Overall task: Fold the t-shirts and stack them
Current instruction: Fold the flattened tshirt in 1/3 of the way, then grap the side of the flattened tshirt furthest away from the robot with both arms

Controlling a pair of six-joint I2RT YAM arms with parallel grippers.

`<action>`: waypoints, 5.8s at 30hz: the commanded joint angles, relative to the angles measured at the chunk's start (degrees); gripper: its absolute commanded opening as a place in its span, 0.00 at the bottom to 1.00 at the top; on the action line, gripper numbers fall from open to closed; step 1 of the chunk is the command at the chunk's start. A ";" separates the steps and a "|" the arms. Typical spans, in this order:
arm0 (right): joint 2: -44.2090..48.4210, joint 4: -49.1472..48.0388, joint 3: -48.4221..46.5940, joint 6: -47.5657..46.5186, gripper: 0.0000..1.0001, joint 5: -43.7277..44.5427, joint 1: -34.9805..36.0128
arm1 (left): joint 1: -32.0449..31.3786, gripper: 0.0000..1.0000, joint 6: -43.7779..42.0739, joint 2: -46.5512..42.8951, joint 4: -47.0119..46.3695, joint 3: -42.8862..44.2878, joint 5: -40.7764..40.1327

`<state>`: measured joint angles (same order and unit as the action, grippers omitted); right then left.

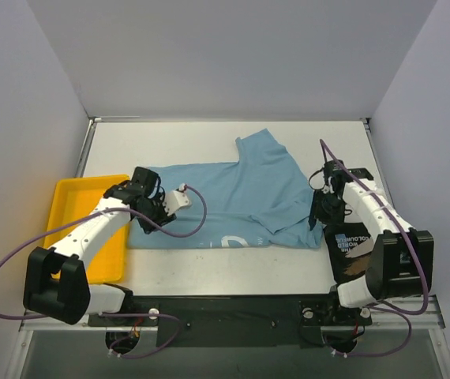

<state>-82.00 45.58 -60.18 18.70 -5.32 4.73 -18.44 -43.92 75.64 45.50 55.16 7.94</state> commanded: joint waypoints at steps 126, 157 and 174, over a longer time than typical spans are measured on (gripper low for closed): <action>-48.26 -7.88 -59.62 1.78 0.00 -31.33 -3.06 | 15.89 0.66 -17.43 66.04 27.45 68.50 -5.31; -12.42 3.37 -12.62 -6.30 0.00 -22.73 -6.40 | 15.80 0.00 -19.97 24.48 14.11 25.28 -3.89; -21.61 3.72 -27.52 -3.32 0.00 -15.51 -6.93 | 15.54 0.00 -5.04 28.51 -1.20 39.67 -7.33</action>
<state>-100.29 47.53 -77.89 14.90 -23.44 -1.45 -3.31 -56.77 103.28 51.51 85.45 1.69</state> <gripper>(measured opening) 0.005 0.033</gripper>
